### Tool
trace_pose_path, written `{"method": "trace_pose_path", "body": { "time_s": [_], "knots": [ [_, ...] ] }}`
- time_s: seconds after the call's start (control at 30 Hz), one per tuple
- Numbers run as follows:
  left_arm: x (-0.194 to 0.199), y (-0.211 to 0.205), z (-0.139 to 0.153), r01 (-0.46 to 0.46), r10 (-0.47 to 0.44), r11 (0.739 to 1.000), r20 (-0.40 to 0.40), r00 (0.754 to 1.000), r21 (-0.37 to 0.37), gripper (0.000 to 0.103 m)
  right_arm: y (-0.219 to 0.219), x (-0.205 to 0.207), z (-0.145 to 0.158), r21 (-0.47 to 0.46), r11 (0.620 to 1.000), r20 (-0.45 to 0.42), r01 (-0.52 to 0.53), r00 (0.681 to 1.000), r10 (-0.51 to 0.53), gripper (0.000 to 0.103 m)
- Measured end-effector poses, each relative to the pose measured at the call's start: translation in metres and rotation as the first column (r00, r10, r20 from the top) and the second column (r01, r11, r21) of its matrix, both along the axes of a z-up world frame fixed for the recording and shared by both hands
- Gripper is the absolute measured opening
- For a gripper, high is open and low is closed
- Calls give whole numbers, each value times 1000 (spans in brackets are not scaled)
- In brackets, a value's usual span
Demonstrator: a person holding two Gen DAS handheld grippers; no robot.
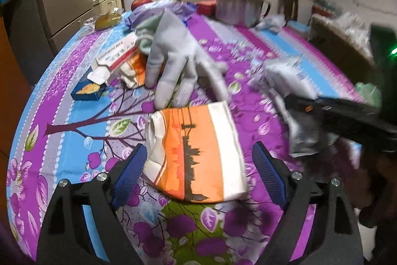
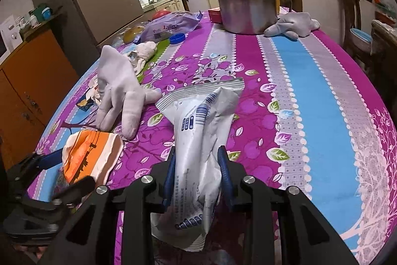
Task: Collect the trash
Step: 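Carry the printed bag and plastic packet over the green bin with both tools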
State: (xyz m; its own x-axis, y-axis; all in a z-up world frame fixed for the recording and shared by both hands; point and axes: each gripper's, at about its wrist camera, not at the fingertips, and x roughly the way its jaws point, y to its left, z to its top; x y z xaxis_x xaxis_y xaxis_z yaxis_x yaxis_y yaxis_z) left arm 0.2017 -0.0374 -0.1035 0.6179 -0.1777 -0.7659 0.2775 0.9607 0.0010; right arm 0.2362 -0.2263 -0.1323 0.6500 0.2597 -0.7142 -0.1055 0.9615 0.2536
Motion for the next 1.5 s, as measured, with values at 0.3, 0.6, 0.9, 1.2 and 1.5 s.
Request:
{"method": "trace_pose_path", "body": {
  "time_s": [0.3, 0.6, 0.9, 1.2, 1.5],
  "knots": [
    [-6, 2, 6, -53, 53, 999, 47, 997, -9, 77, 6, -23, 22, -81, 997, 138, -1, 990, 12, 30],
    [-29, -8, 64, -95, 108, 993, 249, 962, -64, 77, 0, -63, 77, -186, 978, 354, 98, 935, -27, 30],
    [-36, -44, 104, -64, 97, 993, 361, 928, -102, 77, -31, -102, 122, -219, 949, 483, 226, 870, -96, 31],
    [-45, -86, 120, 6, 41, 993, 402, 915, -115, 78, -70, -133, 138, -207, 930, 508, 302, 846, -162, 31],
    [-51, -156, 129, 134, -67, 982, 409, 910, -135, 78, -139, -169, 153, -218, 873, 522, 436, 808, -273, 31]
  ]
}}
